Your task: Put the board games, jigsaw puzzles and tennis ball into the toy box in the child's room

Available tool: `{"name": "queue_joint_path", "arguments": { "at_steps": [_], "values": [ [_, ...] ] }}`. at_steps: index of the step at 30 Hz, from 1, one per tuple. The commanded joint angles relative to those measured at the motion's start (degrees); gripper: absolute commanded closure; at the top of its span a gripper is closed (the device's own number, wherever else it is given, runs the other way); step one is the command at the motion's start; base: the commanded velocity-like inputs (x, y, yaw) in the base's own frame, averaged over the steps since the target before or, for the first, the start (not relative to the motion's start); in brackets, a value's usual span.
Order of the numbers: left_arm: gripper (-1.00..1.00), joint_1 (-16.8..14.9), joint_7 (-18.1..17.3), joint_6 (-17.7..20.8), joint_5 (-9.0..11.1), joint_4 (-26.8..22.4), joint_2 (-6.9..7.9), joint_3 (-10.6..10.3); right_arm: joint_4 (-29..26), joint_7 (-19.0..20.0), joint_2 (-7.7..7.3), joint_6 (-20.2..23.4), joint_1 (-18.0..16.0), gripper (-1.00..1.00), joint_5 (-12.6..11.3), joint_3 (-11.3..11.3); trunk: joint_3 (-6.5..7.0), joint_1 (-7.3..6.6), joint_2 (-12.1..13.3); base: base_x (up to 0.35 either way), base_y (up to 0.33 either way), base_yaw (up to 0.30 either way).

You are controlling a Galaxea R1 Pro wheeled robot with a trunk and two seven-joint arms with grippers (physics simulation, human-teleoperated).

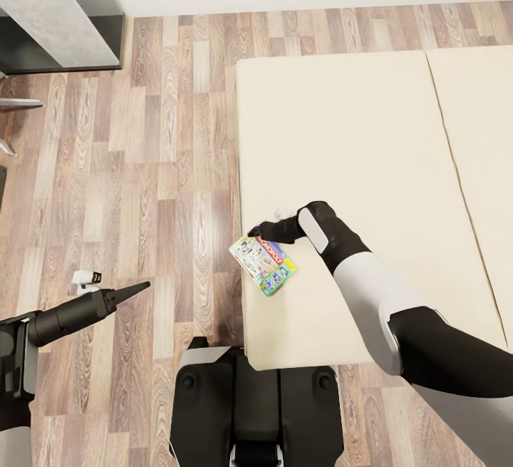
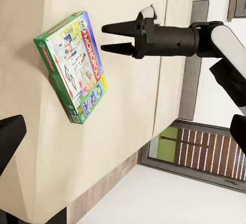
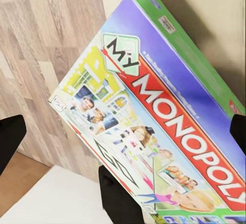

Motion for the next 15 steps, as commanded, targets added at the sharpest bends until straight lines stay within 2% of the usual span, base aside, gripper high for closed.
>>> {"name": "queue_joint_path", "arguments": {
  "at_steps": [1, 15],
  "values": [
    [-1.00, 0.0, -0.4, 0.6, -0.4, 0.0, -0.01, 0.1, 0.0, 0.4, 0.00, 0.2, 0.0, -1.00, 0.6, 0.0, -0.06, 0.04, -0.1, 0.000, 0.000, 0.000],
    [-1.00, 0.0, -0.4, 0.6, -0.4, 0.0, 0.25, 0.0, -0.1, -0.2, 0.00, 0.4, 0.0, -1.00, 0.4, -0.3, -0.06, 0.04, -0.1, 0.000, 0.000, 0.000]
  ]
}}
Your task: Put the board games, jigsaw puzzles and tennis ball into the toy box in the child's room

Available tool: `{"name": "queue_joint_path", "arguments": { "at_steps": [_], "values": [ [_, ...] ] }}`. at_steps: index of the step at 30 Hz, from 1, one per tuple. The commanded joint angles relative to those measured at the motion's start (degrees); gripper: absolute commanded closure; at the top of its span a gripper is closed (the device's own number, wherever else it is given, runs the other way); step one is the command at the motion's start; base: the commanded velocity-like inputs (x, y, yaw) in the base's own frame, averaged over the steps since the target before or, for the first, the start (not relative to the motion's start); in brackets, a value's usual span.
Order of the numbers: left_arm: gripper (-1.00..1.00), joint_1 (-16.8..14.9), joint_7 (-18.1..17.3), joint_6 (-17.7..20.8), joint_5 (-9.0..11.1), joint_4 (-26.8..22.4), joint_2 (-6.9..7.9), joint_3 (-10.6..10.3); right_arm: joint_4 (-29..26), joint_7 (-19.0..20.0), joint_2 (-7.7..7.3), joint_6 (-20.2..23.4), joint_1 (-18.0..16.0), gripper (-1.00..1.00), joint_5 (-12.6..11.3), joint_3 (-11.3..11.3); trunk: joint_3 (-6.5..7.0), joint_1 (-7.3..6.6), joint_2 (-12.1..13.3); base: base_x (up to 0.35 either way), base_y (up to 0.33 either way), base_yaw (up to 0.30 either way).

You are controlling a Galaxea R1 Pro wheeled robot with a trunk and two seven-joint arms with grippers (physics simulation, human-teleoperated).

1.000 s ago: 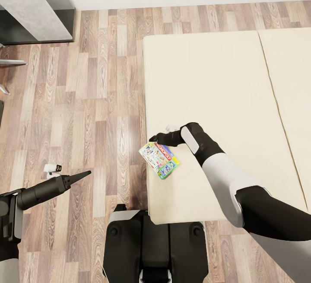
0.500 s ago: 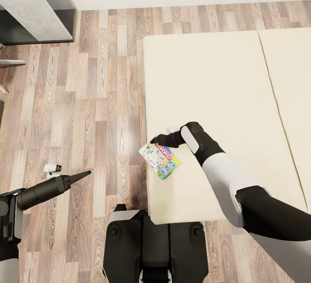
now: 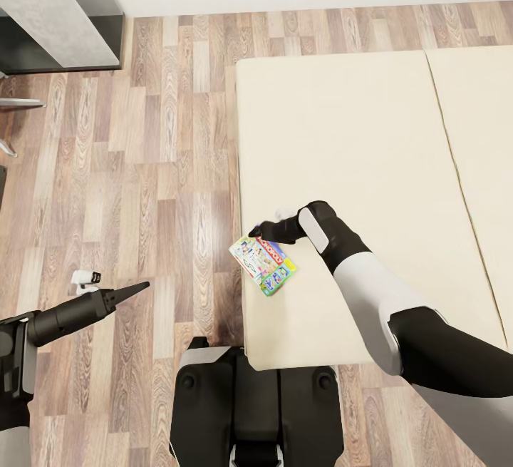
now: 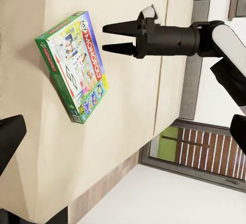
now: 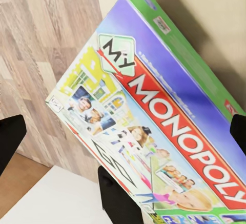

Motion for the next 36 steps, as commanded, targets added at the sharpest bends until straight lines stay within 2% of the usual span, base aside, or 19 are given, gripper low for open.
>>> {"name": "queue_joint_path", "arguments": {
  "at_steps": [1, 5, 9, 16, 18, 20, 22, 25, 27, 30, 31, 34, 36],
  "values": [
    [-1.00, 0.0, -0.4, 0.6, -0.4, 0.0, 0.00, 0.1, -0.3, 0.5, 0.00, 0.3, 0.0, -1.00, 0.5, 0.0, -0.06, 0.03, -0.1, 0.000, 0.000, 0.000],
    [-1.00, 0.0, -0.4, 0.6, -0.4, 0.0, 0.00, 0.1, -5.6, 0.6, 0.00, 3.5, 0.0, -1.00, 0.4, -0.1, -0.06, 0.03, -0.1, 0.000, 0.000, 0.000],
    [-1.00, 0.0, -0.4, 0.6, -0.3, 0.0, 0.00, 0.1, -16.7, 0.6, 0.00, 6.8, 0.2, -1.00, 0.2, -0.1, -0.06, 0.03, -0.1, 0.000, 0.000, 0.000],
    [-1.00, 0.0, -0.4, 0.6, -0.3, 0.0, 0.00, 0.1, -27.9, 0.6, -0.09, 6.8, 5.5, -1.00, -0.1, -0.4, -0.06, 0.03, -0.1, 0.000, 0.000, 0.000],
    [-1.00, 0.0, -0.4, 0.6, -0.3, 0.0, 0.03, 0.2, -31.1, 0.6, -2.03, 6.8, 7.7, -1.00, -0.1, -1.3, -0.06, 0.03, -0.1, 0.000, 0.000, 0.000],
    [-1.00, 0.0, -0.4, 0.6, -0.3, 0.0, 0.04, 0.2, -36.8, 0.7, -4.54, 6.8, 11.9, -1.00, -0.1, -3.4, -0.06, 0.03, -0.1, 0.000, 0.000, 0.000],
    [-1.00, 0.0, -0.4, 0.6, -0.3, 0.0, 0.02, 0.3, -44.3, 0.7, -6.17, 6.8, 17.2, -1.00, 0.0, -7.0, -0.06, 0.03, -0.1, 0.000, 0.000, 0.000],
    [-1.00, 0.0, -0.4, 0.6, -0.3, 0.0, 0.00, 0.3, -52.1, 0.8, -6.96, 6.8, 23.3, -1.00, -0.1, -11.7, -0.06, 0.03, -0.1, 0.000, 0.000, 0.000],
    [-1.00, 0.0, -0.4, 0.6, -0.4, 0.0, 0.00, 0.3, -56.9, 1.3, -7.25, 6.8, 29.5, -1.00, -0.1, -16.1, -0.06, 0.03, -0.1, 0.000, 0.000, 0.000],
    [-1.00, 0.0, -0.4, 0.6, -0.4, 0.0, 0.00, 0.3, -59.0, 3.4, -7.38, 6.8, 35.0, -1.00, -0.1, -20.1, -0.06, 0.03, -0.1, 0.000, 0.000, 0.000],
    [-1.00, 0.0, -0.4, 0.6, -0.4, 0.0, 0.00, 0.2, -59.2, 4.1, -7.40, 6.8, 35.7, -1.00, -0.1, -20.6, -0.05, 0.03, -0.1, 0.000, 0.000, 0.000],
    [-1.00, 0.0, -0.4, 0.6, -0.4, 0.0, -0.03, 0.2, -59.8, 9.6, -7.43, 5.8, 39.1, -1.00, -0.1, -22.7, 0.06, 0.03, -0.1, 0.000, 0.000, -0.036],
    [-1.00, 0.0, -0.4, 0.6, -0.4, 0.0, -0.03, 0.2, -59.9, 14.9, -7.44, 2.9, 41.8, -1.00, -0.1, -24.3, 0.20, 0.03, -0.1, 0.000, 0.000, -0.068]
  ]
}}
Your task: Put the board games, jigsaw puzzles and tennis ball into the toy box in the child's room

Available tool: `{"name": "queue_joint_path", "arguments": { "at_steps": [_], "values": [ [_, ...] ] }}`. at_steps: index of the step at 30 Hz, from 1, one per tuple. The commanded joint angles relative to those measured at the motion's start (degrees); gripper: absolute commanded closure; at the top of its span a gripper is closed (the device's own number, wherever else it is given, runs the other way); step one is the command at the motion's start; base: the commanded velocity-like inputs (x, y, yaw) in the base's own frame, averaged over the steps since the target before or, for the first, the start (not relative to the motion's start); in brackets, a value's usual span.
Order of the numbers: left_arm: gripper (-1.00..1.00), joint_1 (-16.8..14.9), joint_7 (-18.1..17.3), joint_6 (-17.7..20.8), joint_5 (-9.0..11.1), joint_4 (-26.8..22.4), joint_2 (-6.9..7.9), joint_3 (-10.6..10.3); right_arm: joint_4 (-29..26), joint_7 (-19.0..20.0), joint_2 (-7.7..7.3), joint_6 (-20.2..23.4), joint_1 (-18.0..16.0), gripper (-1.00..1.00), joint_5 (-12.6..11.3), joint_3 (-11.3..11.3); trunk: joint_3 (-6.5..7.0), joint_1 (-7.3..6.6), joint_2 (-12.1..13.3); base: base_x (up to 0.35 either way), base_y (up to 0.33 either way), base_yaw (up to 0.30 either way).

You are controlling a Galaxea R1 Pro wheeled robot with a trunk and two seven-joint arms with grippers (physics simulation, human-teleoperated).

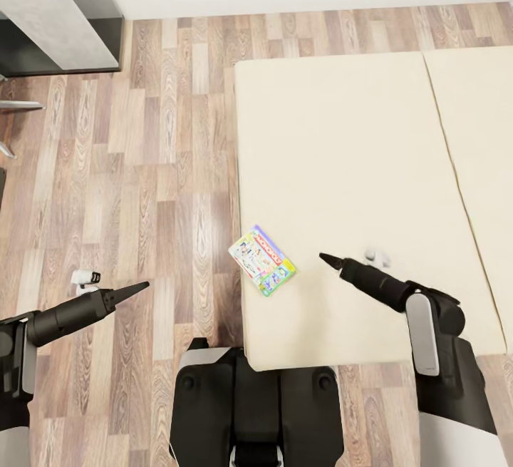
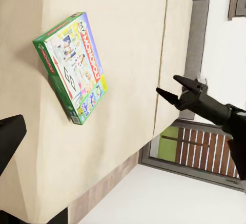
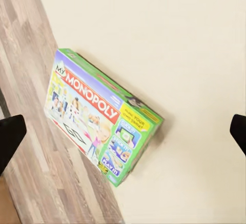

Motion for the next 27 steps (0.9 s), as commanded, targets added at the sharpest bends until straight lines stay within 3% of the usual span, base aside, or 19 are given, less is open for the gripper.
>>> {"name": "queue_joint_path", "arguments": {
  "at_steps": [1, 6, 10, 12, 18, 27],
  "values": [
    [-1.00, 0.0, -0.4, 0.6, -0.4, 0.0, -0.03, 0.0, -0.1, 4.9, 0.06, -2.1, 2.2, -1.00, 0.4, -1.4, 0.02, 0.04, -0.1, 0.000, 0.000, -0.077],
    [-1.00, 0.0, -0.4, 0.6, -0.3, 0.0, -0.05, 0.0, -0.1, 20.2, 0.01, -8.4, 9.1, -1.00, 0.5, -6.2, 0.43, 0.04, -0.1, 0.000, 0.000, -0.089],
    [-1.00, 0.0, -0.4, 0.6, -0.3, 0.0, -0.04, 0.0, -0.1, 30.3, -0.13, -10.0, 11.3, -1.00, 0.7, -9.1, 0.77, 0.04, -0.1, 0.000, 0.000, -0.109],
    [-1.00, 0.0, -0.4, 0.6, -0.3, 0.0, -0.05, 0.0, 0.1, 33.4, -0.21, -10.4, 11.6, -1.00, 0.9, -10.1, 0.95, 0.04, -0.1, 0.000, 0.000, -0.116],
    [-1.00, 0.0, -0.4, 0.6, -0.4, 0.0, -0.03, 0.1, 0.3, 36.4, -0.29, -10.8, 12.0, -1.00, 0.9, -12.1, 1.47, 0.04, -0.1, 0.000, 0.000, -0.118],
    [-1.00, 0.0, -0.4, 0.6, -0.5, 0.0, 0.01, 0.2, 0.5, 36.6, -0.27, -11.1, 12.0, -1.00, 1.5, -12.3, 1.94, 0.04, -0.1, 0.000, 0.000, -0.070]
  ]
}}
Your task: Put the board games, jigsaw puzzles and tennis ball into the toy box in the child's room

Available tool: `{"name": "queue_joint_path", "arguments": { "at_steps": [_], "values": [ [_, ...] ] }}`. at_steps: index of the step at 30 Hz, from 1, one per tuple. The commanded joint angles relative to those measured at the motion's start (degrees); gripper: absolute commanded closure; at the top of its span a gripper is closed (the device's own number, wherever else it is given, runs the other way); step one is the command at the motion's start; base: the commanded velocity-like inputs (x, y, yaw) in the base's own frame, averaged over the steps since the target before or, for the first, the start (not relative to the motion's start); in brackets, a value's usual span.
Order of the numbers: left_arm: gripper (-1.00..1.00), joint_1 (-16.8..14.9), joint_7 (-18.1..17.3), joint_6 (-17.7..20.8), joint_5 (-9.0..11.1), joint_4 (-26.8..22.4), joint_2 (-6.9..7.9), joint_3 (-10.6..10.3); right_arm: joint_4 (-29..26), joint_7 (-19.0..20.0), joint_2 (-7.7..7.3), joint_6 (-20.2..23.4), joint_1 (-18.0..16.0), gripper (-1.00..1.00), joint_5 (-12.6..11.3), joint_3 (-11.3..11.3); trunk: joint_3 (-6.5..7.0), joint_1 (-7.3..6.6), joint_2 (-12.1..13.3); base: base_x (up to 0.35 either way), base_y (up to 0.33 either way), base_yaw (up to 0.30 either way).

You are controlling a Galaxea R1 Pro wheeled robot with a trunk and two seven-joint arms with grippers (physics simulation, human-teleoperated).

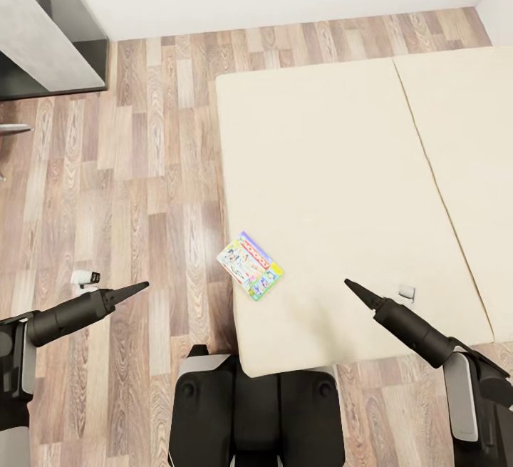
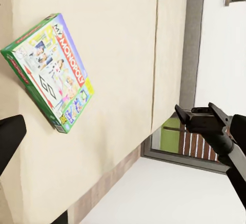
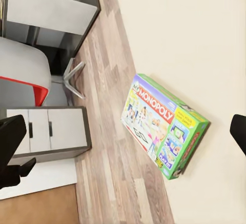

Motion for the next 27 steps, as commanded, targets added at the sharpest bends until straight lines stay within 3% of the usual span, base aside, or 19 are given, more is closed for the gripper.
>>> {"name": "queue_joint_path", "arguments": {
  "at_steps": [1, 5, 9, 18, 27],
  "values": [
    [-1.00, 0.0, -0.4, 0.6, -0.4, 0.0, 0.00, 0.1, 0.0, 0.1, 0.04, 0.3, 0.0, -1.00, -0.1, -0.1, -0.04, 0.03, -0.1, 0.000, 0.000, -0.013],
    [-1.00, 0.6, 0.2, -0.1, -1.1, 0.6, 0.66, 0.7, 0.7, -0.2, -0.08, -0.4, 0.5, -1.00, 0.7, 0.2, -0.03, 0.03, -0.1, 0.000, 0.000, -0.004],
    [-1.00, 1.0, 0.9, -0.7, -2.4, 1.9, -0.03, 1.9, 2.0, -0.2, 0.35, -1.3, 0.5, -1.00, 1.9, 0.2, -0.03, 0.03, -0.1, 0.000, 0.000, 0.000],
    [-1.00, 3.9, -0.4, 1.7, -3.6, 4.6, 0.46, 1.3, 2.3, -0.2, -0.27, -1.0, 0.5, -1.00, 4.2, 0.2, -0.03, 0.03, -0.1, 0.000, 0.000, 0.000],
    [-1.00, 4.1, -0.4, 1.8, -3.7, 4.6, 0.53, 1.2, 2.4, -0.1, -0.24, -1.2, 0.5, -1.00, 4.5, 0.2, 0.49, 0.03, -0.1, 0.000, 0.000, 0.000]
  ]
}}
